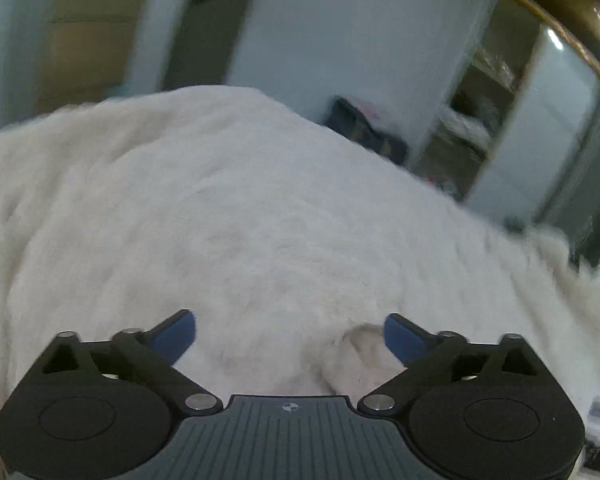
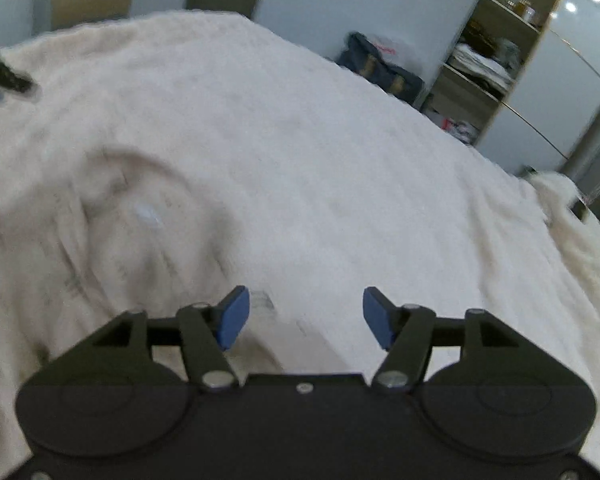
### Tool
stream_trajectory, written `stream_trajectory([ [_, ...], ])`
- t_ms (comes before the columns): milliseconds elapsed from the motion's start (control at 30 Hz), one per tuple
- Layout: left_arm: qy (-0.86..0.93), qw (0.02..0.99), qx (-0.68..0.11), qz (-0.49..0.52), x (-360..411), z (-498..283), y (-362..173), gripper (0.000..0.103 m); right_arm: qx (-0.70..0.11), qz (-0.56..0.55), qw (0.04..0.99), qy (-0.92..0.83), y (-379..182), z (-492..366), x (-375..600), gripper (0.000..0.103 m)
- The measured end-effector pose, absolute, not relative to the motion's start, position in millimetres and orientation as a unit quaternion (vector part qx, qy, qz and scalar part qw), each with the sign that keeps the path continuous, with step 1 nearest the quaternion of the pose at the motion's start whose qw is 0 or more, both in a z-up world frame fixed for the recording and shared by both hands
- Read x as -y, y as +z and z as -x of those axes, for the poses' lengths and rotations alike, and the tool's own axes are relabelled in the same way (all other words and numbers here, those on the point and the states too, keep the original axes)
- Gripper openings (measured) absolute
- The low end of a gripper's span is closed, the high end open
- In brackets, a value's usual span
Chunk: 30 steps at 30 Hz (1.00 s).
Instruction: Fold clothes
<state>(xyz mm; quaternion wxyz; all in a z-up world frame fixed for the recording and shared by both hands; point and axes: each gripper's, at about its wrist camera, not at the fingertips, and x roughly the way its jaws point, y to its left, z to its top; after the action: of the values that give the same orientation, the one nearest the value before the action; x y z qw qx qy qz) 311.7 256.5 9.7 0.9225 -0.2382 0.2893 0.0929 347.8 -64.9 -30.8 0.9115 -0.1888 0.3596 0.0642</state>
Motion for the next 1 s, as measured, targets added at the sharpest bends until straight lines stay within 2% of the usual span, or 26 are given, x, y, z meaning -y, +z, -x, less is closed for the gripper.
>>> stream_trajectory([
  [133, 0.064, 0.900, -0.340, 0.264, -262, -291, -35, 0.101, -0.368, 0.073, 0.927, 0.007, -60, -335, 120, 0.059],
  [233, 0.049, 0.898, -0.349, 0.262, -256, -294, -41, 0.100, -0.390, -0.079, 0.917, -0.024, -90, -315, 168, 0.053],
  [367, 0.018, 0.914, -0.352, 0.199, -236, -301, -34, 0.100, -0.396, -0.162, 0.904, -0.005, -116, -285, 171, 0.053],
  [567, -0.014, 0.927, -0.353, 0.124, -205, -300, -30, 0.101, -0.381, -0.182, 0.907, 0.006, -133, -251, 153, 0.054],
  [667, -0.001, 0.929, -0.359, 0.085, -199, -300, -34, 0.101, -0.385, -0.118, 0.915, 0.016, -136, -226, 142, 0.055],
  [800, 0.035, 0.927, -0.370, 0.057, -200, -309, -50, 0.102, -0.405, -0.105, 0.907, 0.051, -119, -201, 142, 0.057],
  [900, 0.055, 0.921, -0.382, 0.061, -197, -309, -63, 0.101, -0.399, -0.109, 0.906, 0.087, -101, -176, 146, 0.064],
  [1000, 0.052, 0.935, -0.349, 0.032, -185, -291, -47, 0.101, -0.390, -0.037, 0.913, 0.110, -93, -146, 139, 0.064],
])
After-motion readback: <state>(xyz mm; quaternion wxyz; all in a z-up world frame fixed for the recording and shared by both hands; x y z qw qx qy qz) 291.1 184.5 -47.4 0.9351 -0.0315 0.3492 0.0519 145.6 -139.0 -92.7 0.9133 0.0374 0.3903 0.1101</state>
